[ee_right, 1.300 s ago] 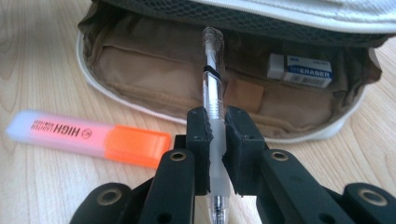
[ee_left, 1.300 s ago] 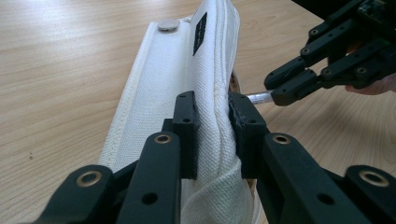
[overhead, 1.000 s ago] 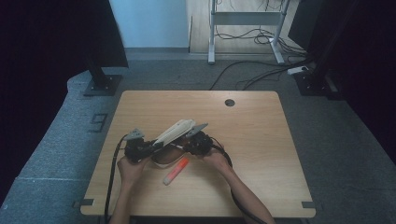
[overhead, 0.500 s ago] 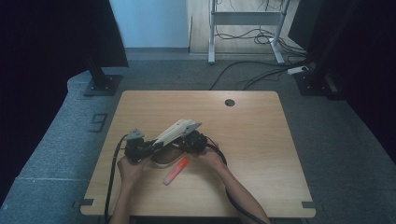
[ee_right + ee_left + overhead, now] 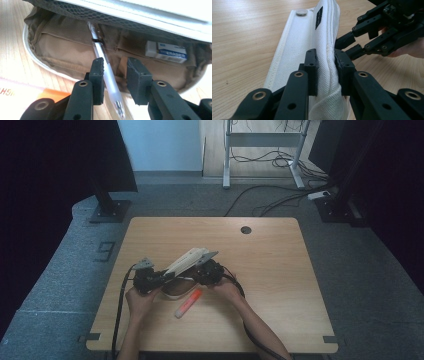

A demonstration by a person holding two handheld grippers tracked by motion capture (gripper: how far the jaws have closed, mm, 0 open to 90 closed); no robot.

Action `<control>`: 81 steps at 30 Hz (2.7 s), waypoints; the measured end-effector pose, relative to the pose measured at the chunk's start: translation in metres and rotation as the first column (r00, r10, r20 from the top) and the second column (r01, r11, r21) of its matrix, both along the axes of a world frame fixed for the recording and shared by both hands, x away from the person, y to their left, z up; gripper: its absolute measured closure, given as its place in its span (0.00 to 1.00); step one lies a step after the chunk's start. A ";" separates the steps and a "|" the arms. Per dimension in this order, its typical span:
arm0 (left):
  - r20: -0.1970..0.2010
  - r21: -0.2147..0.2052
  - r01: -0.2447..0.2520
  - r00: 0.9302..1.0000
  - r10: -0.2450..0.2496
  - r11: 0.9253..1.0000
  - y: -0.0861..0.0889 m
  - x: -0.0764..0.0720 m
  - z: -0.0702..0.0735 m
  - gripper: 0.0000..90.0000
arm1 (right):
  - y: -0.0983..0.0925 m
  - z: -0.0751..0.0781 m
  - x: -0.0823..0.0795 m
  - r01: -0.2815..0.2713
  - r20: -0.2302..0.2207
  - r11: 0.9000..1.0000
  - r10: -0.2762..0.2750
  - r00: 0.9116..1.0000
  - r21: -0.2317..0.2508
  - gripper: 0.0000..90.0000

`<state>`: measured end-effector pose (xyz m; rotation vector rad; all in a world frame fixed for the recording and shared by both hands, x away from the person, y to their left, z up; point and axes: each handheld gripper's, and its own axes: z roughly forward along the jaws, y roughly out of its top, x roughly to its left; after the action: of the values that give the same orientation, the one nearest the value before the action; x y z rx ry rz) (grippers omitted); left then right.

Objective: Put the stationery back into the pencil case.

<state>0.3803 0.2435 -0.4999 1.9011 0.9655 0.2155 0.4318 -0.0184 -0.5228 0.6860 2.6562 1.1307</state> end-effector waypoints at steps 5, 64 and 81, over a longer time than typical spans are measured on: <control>0.001 0.001 0.000 1.000 0.000 1.000 0.000 0.000 0.000 0.83 | -0.013 0.001 -0.003 0.029 -0.004 0.999 -0.028 1.000 0.016 0.71; -0.007 -0.002 0.014 1.000 -0.014 1.000 -0.001 0.000 -0.002 0.82 | -0.018 -0.009 0.021 0.109 0.002 0.994 -0.109 0.994 -0.003 0.89; -0.012 -0.004 0.021 1.000 -0.021 1.000 0.001 0.001 -0.002 0.81 | -0.030 0.006 0.011 0.118 0.004 0.992 -0.118 0.993 0.036 0.68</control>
<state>0.3814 0.2447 -0.5017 1.9106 0.9528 0.1899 0.4424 -0.0480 -0.5169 0.8327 2.5581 1.1484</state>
